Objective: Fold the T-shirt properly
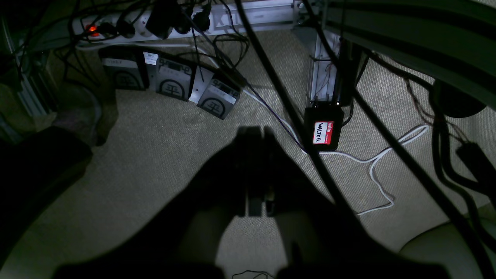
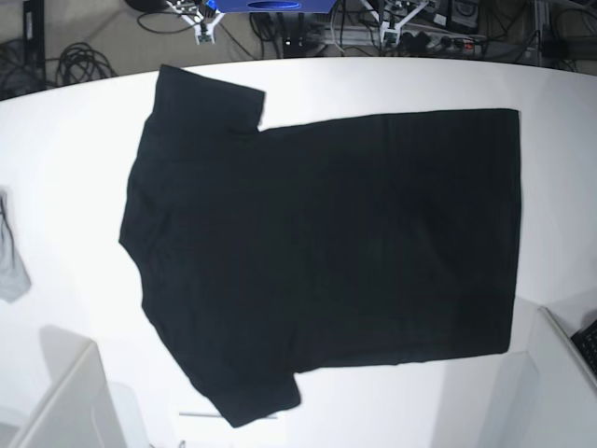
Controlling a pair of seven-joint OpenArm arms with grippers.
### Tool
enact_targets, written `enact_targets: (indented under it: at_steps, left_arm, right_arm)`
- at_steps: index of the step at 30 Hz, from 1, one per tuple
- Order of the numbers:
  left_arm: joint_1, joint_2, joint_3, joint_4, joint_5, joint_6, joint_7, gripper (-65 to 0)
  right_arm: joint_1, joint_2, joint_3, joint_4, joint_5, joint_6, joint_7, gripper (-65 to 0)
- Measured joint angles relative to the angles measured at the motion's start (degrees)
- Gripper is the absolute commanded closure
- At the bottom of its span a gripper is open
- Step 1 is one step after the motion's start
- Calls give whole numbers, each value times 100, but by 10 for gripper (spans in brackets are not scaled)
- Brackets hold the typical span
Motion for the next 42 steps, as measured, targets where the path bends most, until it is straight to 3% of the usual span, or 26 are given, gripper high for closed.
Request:
enact_targets:
  at_steps: [16, 22, 25, 28, 31, 42]
  left_arm:
    - [63, 0, 0, -28, 0, 0, 0, 0]
    - [63, 0, 2, -28, 0, 0, 13, 0]
    - [68, 0, 48, -33, 0, 0, 24, 0]
    - [168, 0, 52, 57, 2, 2, -35, 0]
    - [308, 0, 55, 116, 4, 4, -435, 0]
    - [798, -321, 70, 151, 72, 9, -1803, 0]
  right_arm:
    - [-4, 0, -17, -35, 0, -7, -13, 0]
    - [-101, 129, -17, -2, 0, -37, -592, 0]
    - [-118, 168, -17, -2, 0, -39, -494, 0]
    - [-175, 138, -17, 17, 2, -37, 223, 0]
    - [-308, 138, -17, 31, 2, -39, 723, 0]
    - [-481, 168, 4, 22, 2, -39, 748, 0]
